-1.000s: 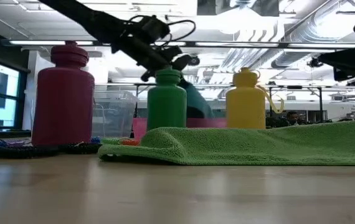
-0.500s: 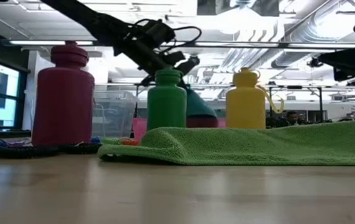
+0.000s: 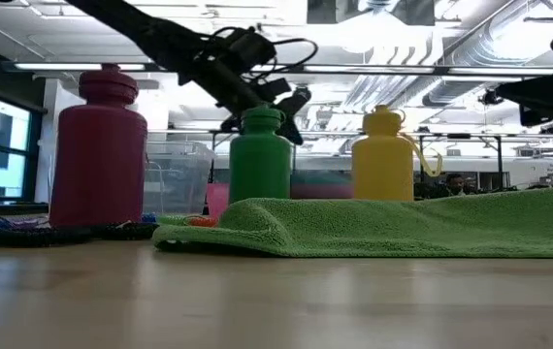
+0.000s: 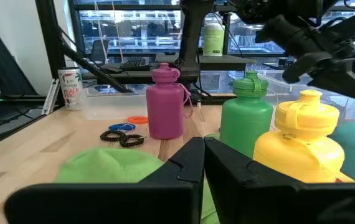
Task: Pick & Place Sports Items
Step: Put the black spring keychain into the bottom transparent bin
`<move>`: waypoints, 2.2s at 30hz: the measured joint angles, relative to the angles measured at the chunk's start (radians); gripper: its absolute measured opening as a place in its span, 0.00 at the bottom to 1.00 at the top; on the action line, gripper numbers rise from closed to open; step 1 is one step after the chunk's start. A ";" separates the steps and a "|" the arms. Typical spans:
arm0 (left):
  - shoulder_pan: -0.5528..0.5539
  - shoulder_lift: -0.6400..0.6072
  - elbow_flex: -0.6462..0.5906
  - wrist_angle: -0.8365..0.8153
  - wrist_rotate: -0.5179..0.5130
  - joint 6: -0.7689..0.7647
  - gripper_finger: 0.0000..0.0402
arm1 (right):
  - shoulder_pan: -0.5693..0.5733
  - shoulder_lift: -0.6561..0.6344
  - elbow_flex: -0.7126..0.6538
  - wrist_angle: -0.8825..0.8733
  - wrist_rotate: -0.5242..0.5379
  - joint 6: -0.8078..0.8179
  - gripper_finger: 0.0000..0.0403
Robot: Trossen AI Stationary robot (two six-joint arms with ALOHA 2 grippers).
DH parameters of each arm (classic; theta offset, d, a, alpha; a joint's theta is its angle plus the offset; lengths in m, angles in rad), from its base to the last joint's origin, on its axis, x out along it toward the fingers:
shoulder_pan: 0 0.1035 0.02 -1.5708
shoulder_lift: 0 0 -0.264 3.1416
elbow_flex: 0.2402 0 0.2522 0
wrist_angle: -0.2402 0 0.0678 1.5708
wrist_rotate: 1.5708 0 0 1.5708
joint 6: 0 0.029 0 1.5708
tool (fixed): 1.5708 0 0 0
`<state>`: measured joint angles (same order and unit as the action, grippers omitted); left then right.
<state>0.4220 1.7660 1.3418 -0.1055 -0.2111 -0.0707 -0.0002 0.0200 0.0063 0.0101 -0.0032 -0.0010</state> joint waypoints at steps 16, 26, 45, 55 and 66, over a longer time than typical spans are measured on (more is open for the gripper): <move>-0.014 -0.058 0.000 -0.001 0.001 0.072 0.60 | 0.000 0.000 0.000 0.000 0.000 0.000 0.00; -0.059 -0.172 0.000 -0.002 0.002 0.072 0.60 | 0.000 0.000 0.000 0.000 0.000 0.000 0.00; -0.227 -0.301 -0.001 -0.110 0.000 0.039 0.60 | 0.000 0.000 0.000 0.000 0.000 0.000 0.00; -0.340 -0.302 -0.001 -0.126 0.021 0.003 0.60 | 0.000 0.000 0.000 0.000 0.000 0.000 0.00; -0.413 -0.340 -0.001 -0.295 0.198 -0.005 0.60 | 0.000 0.000 0.000 0.000 0.000 0.000 0.00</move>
<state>0.0093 1.4265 1.3407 -0.4009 -0.0135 -0.0761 -0.0002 0.0199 0.0063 0.0101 -0.0029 -0.0010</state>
